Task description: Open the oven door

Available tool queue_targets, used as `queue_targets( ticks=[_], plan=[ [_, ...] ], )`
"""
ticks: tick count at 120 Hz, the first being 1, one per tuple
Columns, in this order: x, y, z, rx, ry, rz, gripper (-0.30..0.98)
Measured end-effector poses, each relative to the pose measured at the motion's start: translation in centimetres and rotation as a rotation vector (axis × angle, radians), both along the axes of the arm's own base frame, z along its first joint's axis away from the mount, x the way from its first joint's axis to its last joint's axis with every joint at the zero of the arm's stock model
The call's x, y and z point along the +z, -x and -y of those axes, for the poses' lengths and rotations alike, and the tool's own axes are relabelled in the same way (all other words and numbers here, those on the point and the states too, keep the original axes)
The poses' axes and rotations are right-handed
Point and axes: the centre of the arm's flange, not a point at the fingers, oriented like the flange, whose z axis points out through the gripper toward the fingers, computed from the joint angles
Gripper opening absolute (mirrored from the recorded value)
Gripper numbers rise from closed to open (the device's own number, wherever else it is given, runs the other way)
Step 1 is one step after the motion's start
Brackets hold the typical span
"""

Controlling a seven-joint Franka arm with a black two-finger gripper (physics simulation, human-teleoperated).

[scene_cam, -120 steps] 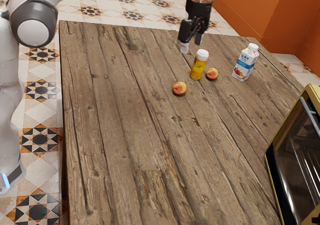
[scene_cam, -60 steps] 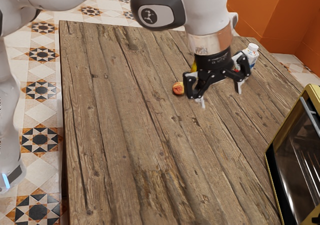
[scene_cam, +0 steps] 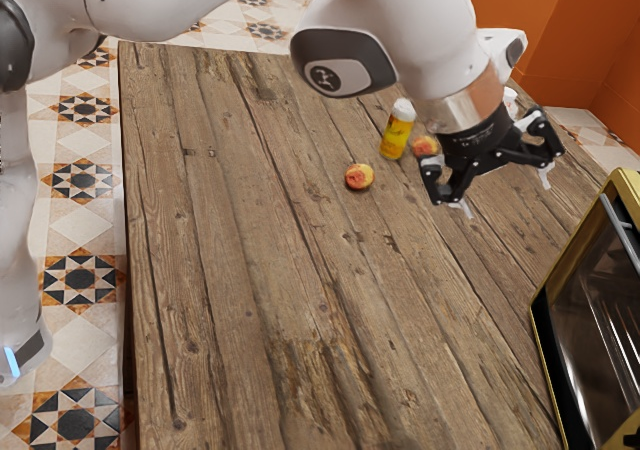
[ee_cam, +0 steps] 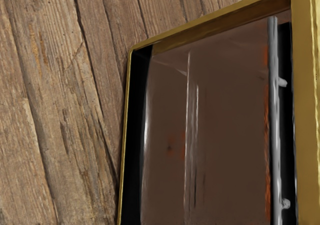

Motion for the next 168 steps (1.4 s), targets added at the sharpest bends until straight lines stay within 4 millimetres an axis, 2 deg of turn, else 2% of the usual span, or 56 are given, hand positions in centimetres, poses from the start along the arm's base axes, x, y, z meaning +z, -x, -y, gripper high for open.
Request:
queue_targets(
  ticks=[10,31,48,62,100,119,146,168],
  plan=[
    [-0.2,-0.7,0.4,-0.029,-0.001,0.022,0.69],
    [-1.6,-1.3,2.4,-0.103,0.0,0.039,0.68],
    [-2.9,-2.3,3.1,-0.138,0.003,0.04,0.68],
    [-3.1,-3.1,4.0,-0.171,0.021,0.052,0.68],
    [-3.7,-6.9,0.4,-0.134,0.005,0.07,0.68],
    [-4.8,-9.4,0.2,-0.147,0.02,0.069,0.67],
    [-6.4,-12.0,-0.1,-0.163,0.035,0.077,0.67],
    [-7.4,-13.1,-0.2,-0.177,0.052,0.101,0.68]
  ],
)
